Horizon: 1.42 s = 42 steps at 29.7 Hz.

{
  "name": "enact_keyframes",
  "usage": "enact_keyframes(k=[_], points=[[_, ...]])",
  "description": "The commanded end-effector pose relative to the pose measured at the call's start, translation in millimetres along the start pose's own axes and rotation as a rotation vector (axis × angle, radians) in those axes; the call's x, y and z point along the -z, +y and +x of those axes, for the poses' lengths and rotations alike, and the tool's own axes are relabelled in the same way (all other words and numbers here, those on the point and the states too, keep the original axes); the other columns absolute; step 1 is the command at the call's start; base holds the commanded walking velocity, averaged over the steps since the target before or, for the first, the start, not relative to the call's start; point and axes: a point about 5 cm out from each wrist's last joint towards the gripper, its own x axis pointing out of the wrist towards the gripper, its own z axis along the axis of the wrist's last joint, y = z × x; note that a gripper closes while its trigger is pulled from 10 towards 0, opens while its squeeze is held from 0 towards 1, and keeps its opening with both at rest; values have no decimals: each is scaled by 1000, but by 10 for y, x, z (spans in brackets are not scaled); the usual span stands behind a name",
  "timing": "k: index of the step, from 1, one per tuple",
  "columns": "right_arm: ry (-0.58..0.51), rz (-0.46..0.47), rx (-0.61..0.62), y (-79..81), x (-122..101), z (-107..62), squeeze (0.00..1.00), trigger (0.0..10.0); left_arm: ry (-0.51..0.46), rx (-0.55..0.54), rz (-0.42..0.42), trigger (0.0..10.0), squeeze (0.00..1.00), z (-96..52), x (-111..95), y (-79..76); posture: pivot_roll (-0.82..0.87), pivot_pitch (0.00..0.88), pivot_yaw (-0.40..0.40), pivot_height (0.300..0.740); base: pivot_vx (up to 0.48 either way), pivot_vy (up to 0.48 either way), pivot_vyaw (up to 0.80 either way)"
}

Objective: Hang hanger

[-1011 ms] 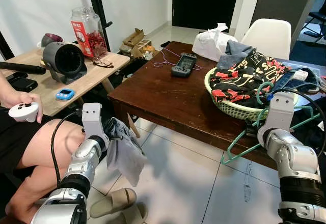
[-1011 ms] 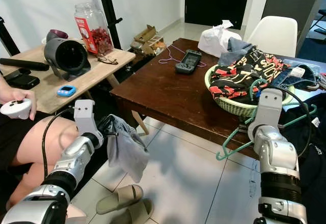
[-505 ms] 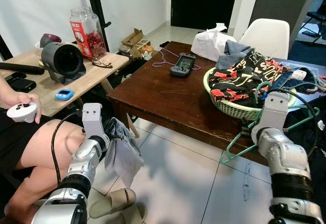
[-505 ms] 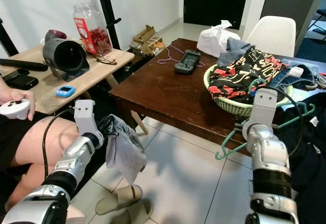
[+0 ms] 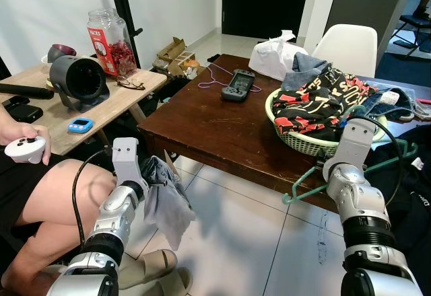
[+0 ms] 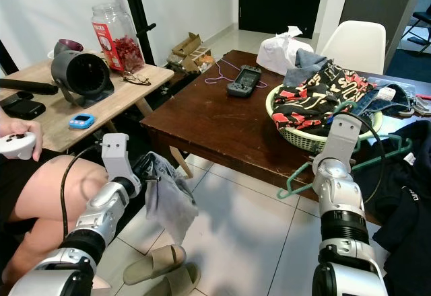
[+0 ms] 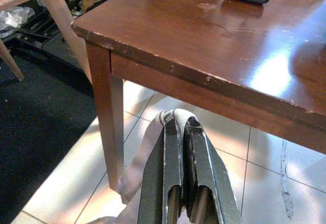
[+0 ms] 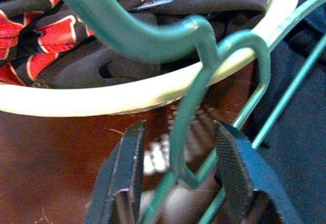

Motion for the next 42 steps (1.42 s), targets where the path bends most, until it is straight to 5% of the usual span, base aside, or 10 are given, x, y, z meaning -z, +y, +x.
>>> enact_keyframes(k=[1, 15, 25, 26, 34, 39, 42], points=[[-12, -1, 0, 14, -26, 8, 0, 0, -6, -5, -9, 10000, 0, -20, 15, 0, 43, 54, 9, 740, 0, 0, 0], [-76, 3, 10, -41, -146, 40, 0, 0, -4, -2, -19, 10000, 0, -21, 27, -14, 29, 44, 8, 740, 0, 0, 0], [-208, -6, 116, -717, -291, 61, 0, 0, 2, -1, -20, 10000, 0, -26, 24, 24, 18, 25, 24, 740, 0, 0, 0], [-269, 60, 88, -849, -348, 36, 0, 0, 4, 4, -21, 10000, 0, -26, 24, 32, 14, 22, 29, 740, 0, 0, 0], [-331, 164, 35, -959, -349, -5, 0, 0, 6, 17, -26, 10000, 0, -24, 19, 35, 14, 20, 37, 740, 0, 0, 0], [-340, 304, -30, -989, -144, -43, 0, 0, 8, 30, -24, 10000, 0, -24, 11, 50, 19, 23, 42, 740, 0, 0, 0], [-300, 442, -118, -871, 95, -68, 0, 0, 12, 30, -12, 10000, 0, -26, 7, 67, 20, 24, 47, 740, 0, 0, 0]])
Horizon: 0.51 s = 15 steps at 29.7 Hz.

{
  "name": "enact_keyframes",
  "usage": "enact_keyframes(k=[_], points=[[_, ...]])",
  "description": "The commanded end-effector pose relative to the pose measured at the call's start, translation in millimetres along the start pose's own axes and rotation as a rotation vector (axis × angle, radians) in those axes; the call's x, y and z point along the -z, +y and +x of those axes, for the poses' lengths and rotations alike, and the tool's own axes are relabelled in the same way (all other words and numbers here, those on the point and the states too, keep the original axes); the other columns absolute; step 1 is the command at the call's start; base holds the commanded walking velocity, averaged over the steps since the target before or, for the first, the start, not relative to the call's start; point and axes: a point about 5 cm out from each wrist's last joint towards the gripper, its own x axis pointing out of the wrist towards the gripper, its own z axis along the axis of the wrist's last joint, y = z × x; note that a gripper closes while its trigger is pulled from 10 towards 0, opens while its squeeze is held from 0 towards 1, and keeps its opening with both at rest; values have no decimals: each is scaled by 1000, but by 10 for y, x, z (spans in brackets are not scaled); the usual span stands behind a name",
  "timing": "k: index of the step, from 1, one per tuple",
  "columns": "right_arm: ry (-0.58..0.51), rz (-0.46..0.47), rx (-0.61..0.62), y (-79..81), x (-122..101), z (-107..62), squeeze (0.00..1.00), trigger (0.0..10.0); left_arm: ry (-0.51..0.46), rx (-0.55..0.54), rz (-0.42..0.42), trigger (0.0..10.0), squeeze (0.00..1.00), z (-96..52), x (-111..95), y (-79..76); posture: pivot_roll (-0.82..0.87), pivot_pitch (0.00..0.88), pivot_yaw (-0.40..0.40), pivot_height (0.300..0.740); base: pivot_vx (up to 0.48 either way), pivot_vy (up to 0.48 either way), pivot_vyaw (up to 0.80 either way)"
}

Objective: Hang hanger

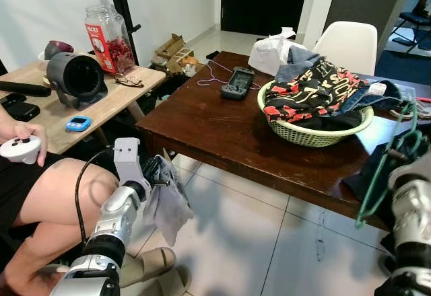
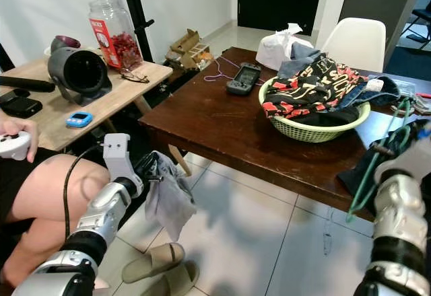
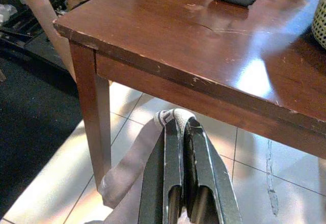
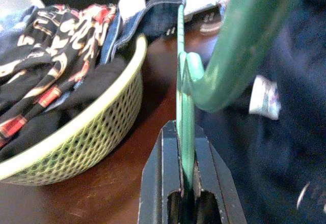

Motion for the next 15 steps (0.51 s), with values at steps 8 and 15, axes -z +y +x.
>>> enact_keyframes(k=[8, 15], points=[[114, 71, -215, 371, 558, -225, 0, 10000, 23, -14, 35, 10000, 0, -20, 1, 91, 16, 26, 53, 740, 0, 0, 0], [120, 47, -250, 400, 595, -226, 0, 10000, 21, 3, 49, 10000, 0, -15, -5, 76, 13, 22, 53, 740, 0, 0, 0]])
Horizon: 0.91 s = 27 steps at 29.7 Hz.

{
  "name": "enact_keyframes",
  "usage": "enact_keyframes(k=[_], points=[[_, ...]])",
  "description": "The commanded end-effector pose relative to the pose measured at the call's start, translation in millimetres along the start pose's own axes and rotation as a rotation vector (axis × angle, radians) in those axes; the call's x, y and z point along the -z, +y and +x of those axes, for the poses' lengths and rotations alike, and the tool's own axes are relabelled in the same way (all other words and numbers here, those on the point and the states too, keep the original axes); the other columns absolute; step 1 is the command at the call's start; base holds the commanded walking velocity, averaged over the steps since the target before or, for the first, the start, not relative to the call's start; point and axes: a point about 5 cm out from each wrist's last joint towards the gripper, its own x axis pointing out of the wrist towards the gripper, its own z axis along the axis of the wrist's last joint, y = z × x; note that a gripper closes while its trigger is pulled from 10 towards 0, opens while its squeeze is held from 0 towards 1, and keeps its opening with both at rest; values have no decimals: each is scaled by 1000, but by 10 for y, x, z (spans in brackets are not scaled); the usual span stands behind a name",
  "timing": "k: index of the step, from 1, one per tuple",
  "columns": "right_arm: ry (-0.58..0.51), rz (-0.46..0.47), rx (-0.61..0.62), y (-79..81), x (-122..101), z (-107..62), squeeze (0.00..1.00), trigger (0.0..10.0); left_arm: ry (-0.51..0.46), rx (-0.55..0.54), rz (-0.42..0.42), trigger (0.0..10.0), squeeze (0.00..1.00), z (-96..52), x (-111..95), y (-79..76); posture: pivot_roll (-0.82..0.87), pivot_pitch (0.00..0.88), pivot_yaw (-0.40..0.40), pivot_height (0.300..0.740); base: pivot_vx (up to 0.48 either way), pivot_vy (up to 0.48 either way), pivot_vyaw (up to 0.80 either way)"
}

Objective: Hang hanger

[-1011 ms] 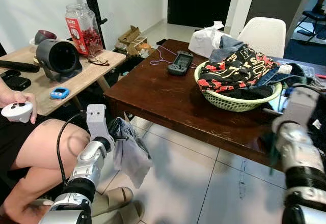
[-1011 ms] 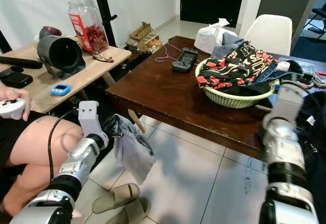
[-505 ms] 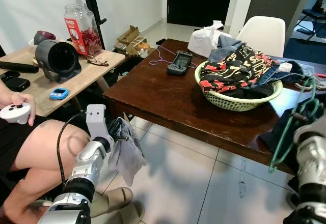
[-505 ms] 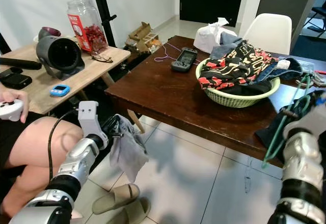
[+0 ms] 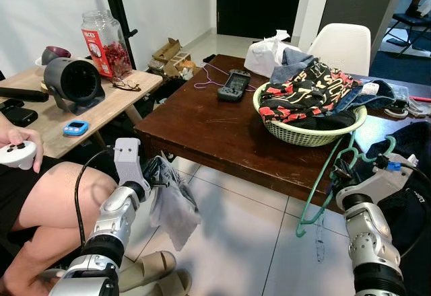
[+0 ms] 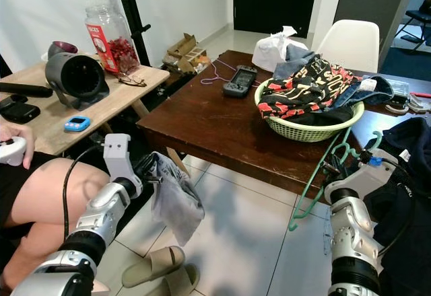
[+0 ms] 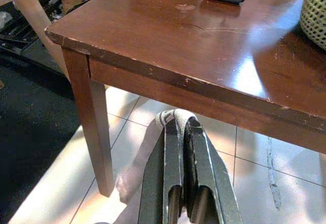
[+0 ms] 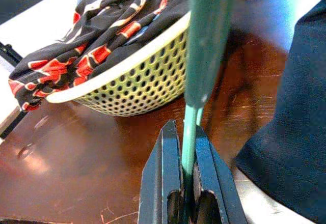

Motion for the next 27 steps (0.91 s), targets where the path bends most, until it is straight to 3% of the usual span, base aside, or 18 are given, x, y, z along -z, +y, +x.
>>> enact_keyframes(k=[1, 16, 27], points=[[30, -4, -9, 8, 70, -3, 0, 10000, 14, -4, 21, 10000, 0, -13, -4, 71, 9, 21, 52, 740, 0, 0, 0], [27, -4, -8, 20, 77, -3, 0, 10000, 52, 59, 100, 10000, 0, 14, 24, -23, 7, 11, 52, 740, 0, 0, 0], [24, -4, -12, 15, 87, 5, 0, 10000, 52, 67, 119, 10000, 0, 21, 22, -40, 5, 7, 49, 740, -262, 0, 0]])
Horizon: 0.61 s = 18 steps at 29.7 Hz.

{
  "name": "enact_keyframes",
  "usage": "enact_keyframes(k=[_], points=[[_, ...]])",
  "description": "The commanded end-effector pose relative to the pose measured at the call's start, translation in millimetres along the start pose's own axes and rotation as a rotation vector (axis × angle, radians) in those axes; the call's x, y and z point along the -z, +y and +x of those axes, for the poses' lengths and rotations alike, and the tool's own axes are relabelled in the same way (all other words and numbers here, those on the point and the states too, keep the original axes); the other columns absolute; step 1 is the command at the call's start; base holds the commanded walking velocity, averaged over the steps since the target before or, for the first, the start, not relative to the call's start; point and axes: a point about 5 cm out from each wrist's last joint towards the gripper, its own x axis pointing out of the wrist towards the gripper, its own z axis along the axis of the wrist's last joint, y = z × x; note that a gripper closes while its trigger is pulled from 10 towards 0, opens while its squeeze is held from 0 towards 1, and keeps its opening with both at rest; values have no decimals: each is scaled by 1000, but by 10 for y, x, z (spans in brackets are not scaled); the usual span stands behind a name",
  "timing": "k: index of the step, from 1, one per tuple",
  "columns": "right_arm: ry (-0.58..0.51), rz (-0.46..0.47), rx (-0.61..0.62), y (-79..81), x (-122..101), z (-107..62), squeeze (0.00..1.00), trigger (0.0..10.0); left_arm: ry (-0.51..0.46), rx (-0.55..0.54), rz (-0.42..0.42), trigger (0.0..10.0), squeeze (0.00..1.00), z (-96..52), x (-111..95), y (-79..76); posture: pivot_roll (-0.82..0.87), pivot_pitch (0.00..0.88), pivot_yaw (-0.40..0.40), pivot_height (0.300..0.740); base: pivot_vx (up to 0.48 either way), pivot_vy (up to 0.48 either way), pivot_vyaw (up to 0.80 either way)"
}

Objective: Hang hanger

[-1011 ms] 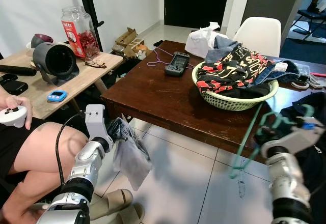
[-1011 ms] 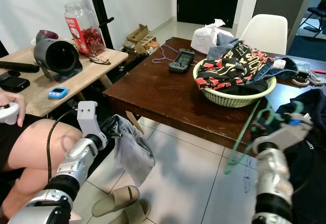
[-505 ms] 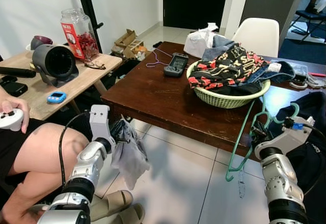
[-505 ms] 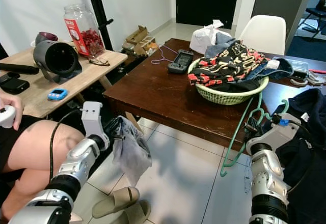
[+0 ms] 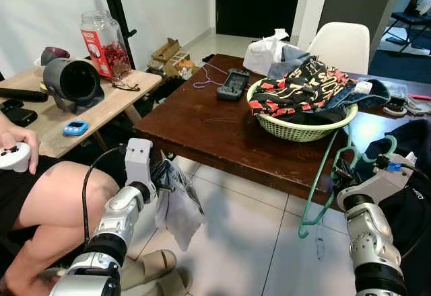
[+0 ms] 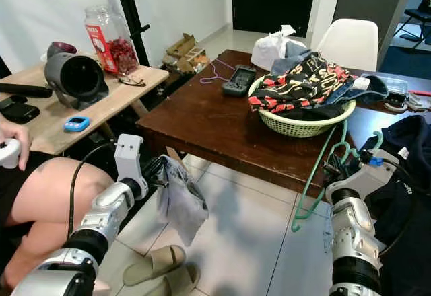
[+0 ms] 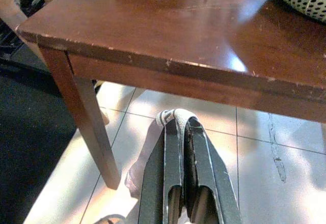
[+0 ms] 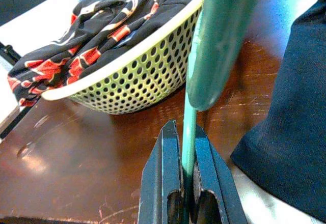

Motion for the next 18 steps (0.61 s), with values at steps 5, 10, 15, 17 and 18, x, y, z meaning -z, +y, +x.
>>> enact_keyframes(k=[5, 10, 15, 17, 18], points=[[48, 2, -9, 7, 106, -7, 0, 10000, 11, -4, 27, 10000, 0, -14, 0, 60, 5, 8, 48, 740, -286, 0, 0], [50, 2, -8, -3, 106, -8, 0, 10000, 11, -2, 28, 10000, 0, -14, 3, 54, 5, 10, 46, 740, -307, 0, 0], [53, 2, -8, -13, 109, -10, 0, 10000, 9, 0, 28, 10000, 0, -16, 5, 50, 5, 12, 45, 740, -302, 0, 0], [53, 2, -7, -16, 109, -11, 0, 10000, 8, 1, 27, 10000, 0, -16, 5, 49, 5, 12, 45, 740, -300, 0, 0], [53, 2, -7, -16, 109, -11, 0, 10000, 8, 1, 27, 10000, 0, -16, 5, 49, 5, 12, 45, 740, -300, 0, 0]])
